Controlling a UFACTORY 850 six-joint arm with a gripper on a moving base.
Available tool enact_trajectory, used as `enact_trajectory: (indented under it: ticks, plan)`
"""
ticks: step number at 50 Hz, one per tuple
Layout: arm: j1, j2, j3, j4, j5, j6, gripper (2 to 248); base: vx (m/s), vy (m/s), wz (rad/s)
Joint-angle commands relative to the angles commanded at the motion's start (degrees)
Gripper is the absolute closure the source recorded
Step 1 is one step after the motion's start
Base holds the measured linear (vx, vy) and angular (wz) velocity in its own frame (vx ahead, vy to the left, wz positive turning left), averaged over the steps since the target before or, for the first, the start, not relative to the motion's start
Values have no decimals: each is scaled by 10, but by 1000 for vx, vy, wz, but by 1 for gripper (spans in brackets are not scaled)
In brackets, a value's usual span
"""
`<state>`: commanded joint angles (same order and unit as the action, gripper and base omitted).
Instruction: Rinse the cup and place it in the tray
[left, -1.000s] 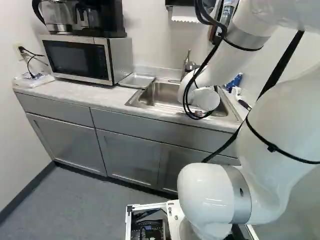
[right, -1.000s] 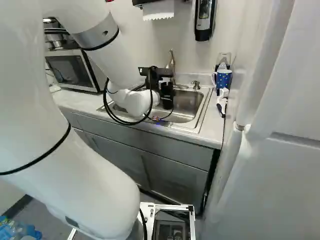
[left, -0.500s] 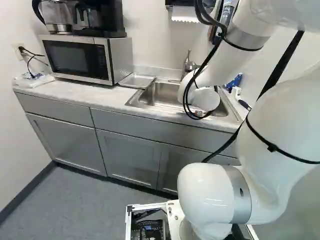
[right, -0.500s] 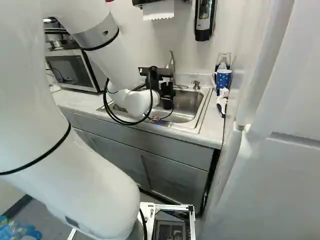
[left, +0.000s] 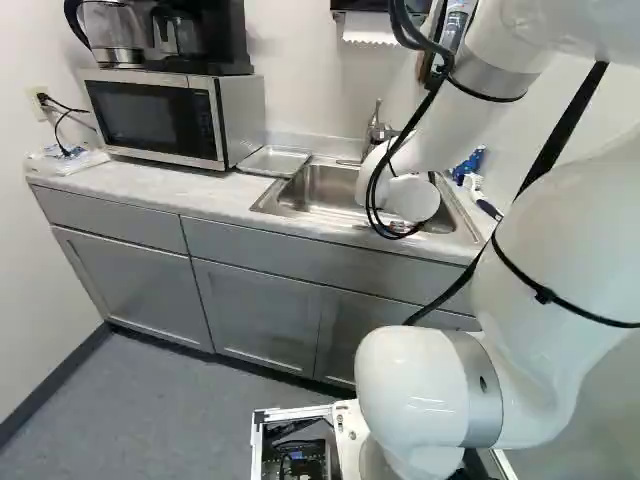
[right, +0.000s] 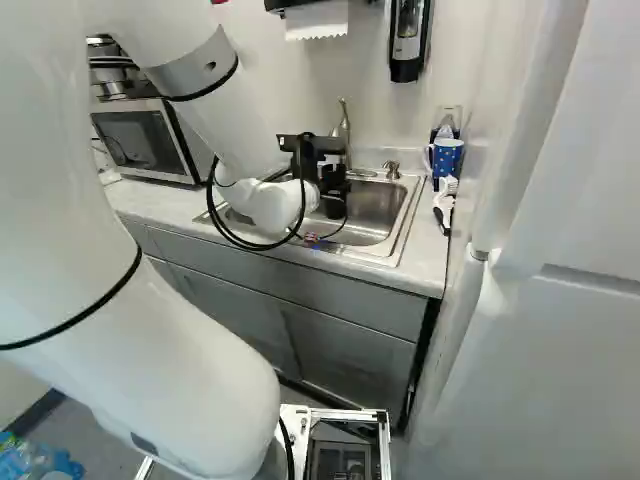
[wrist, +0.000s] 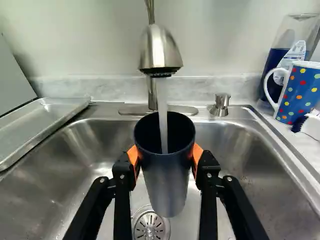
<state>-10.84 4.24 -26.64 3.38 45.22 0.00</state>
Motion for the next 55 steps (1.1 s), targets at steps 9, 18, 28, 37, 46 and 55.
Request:
enact_trajectory:
  ticks: [9, 18, 28, 37, 46, 55]
  plan:
    - [0, 0, 0, 0, 0, 0, 128, 0, 0, 0]
    - [0, 0, 0, 0, 0, 0, 128, 0, 0, 0]
    - [0, 0, 0, 0, 0, 0, 128, 0, 0, 0]
    - [0, 0, 0, 0, 0, 0, 128, 0, 0, 0]
    - [0, 0, 0, 0, 0, 0, 128, 0, 0, 0]
    - [0, 0, 0, 0, 0, 0, 128, 0, 0, 0]
